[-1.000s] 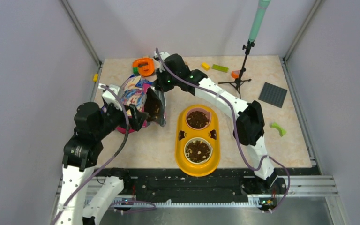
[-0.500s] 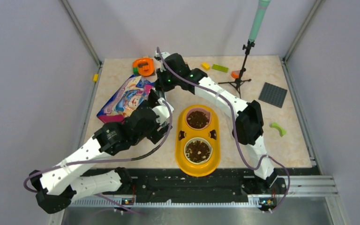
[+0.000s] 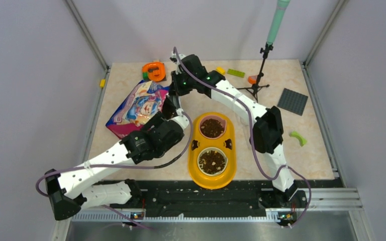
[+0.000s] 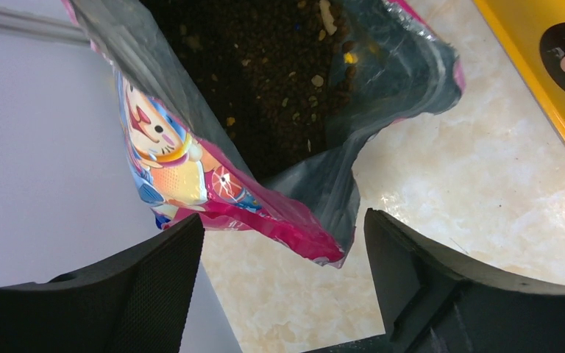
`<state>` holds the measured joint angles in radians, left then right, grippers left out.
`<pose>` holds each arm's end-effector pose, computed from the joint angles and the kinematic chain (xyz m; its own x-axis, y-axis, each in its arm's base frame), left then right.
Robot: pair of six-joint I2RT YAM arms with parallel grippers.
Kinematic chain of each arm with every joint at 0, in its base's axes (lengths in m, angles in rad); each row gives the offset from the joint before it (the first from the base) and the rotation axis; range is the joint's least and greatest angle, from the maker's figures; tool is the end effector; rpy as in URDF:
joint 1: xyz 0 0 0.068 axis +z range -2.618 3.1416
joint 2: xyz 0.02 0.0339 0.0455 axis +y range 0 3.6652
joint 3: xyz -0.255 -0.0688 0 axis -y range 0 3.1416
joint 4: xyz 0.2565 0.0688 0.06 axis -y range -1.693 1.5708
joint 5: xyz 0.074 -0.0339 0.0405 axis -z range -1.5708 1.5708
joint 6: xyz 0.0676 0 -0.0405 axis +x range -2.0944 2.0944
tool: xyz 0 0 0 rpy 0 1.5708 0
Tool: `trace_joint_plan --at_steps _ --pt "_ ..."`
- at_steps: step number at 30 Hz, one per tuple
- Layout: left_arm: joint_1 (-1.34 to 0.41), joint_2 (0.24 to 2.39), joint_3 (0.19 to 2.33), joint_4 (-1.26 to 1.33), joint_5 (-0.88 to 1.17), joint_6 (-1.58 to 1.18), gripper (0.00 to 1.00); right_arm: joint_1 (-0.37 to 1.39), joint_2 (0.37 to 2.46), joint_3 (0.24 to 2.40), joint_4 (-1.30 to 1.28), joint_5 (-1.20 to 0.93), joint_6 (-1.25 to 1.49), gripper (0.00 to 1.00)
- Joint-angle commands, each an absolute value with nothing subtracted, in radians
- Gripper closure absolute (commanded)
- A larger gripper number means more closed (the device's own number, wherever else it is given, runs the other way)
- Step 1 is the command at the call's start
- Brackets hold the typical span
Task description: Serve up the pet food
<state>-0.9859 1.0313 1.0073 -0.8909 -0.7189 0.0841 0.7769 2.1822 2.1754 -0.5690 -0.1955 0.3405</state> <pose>0.1603 -0.1614 0.2871 -0.4019 0.7215 -0.5639 0.4410 0.6922 0.5713 0.3766 0.3886 0.3042 -0.6345 -0.1644 -0.7553 -0.6281 0.6792 0.3798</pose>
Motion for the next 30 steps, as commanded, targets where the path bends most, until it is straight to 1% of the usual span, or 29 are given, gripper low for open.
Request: trace_joint_plan --at_steps 1,4,5,6,7,8,10,11,15,19,23,26,30 --pt "-0.992 1.057 0.999 -0.838 -0.805 0.012 0.2 0.735 2.144 2.232 -0.504 -0.23 0.404 1.0" --pt "-0.992 1.086 0.989 -0.837 -0.83 -0.034 0.3 0.727 2.144 2.23 -0.507 -0.24 0.413 1.0" --pt "-0.992 1.096 0.985 -0.828 -0.856 -0.055 0.37 0.725 2.144 2.227 -0.505 -0.247 0.416 1.0" --pt "-0.992 1.105 0.981 -0.81 -0.908 -0.078 0.47 0.725 2.142 2.221 -0.499 -0.255 0.416 1.0" --pt "-0.991 1.112 0.974 -0.791 -0.975 -0.087 0.59 0.724 2.138 2.213 -0.49 -0.261 0.418 1.0" --pt "-0.99 1.115 0.966 -0.758 -1.006 -0.079 0.69 0.724 2.135 2.206 -0.483 -0.263 0.42 1.0" --pt "-0.987 1.102 0.964 -0.701 -1.019 -0.039 0.94 0.724 2.132 2.2 -0.474 -0.269 0.425 1.0" --pt "-0.985 1.078 0.971 -0.677 -1.016 -0.027 1.0 0.723 2.132 2.201 -0.475 -0.271 0.426 1.0" --pt "-0.949 0.952 1.025 -0.625 -0.978 -0.01 1.0 0.719 2.126 2.202 -0.487 -0.291 0.407 1.0" --pt "-0.883 0.823 1.112 -0.541 -0.93 0.075 1.0 0.71 2.113 2.234 -0.514 -0.304 0.381 1.0" --pt "-0.775 0.741 1.167 -0.423 -0.918 0.11 1.0 0.699 2.108 2.331 -0.586 -0.31 0.359 1.0" --pt "-0.701 0.69 1.171 -0.371 -0.898 0.091 1.0 0.686 2.064 2.328 -0.586 -0.287 0.352 1.0" --pt "-0.694 0.663 1.201 -0.384 -0.89 0.092 1.0 0.652 2.011 2.316 -0.597 -0.301 0.343 1.0"
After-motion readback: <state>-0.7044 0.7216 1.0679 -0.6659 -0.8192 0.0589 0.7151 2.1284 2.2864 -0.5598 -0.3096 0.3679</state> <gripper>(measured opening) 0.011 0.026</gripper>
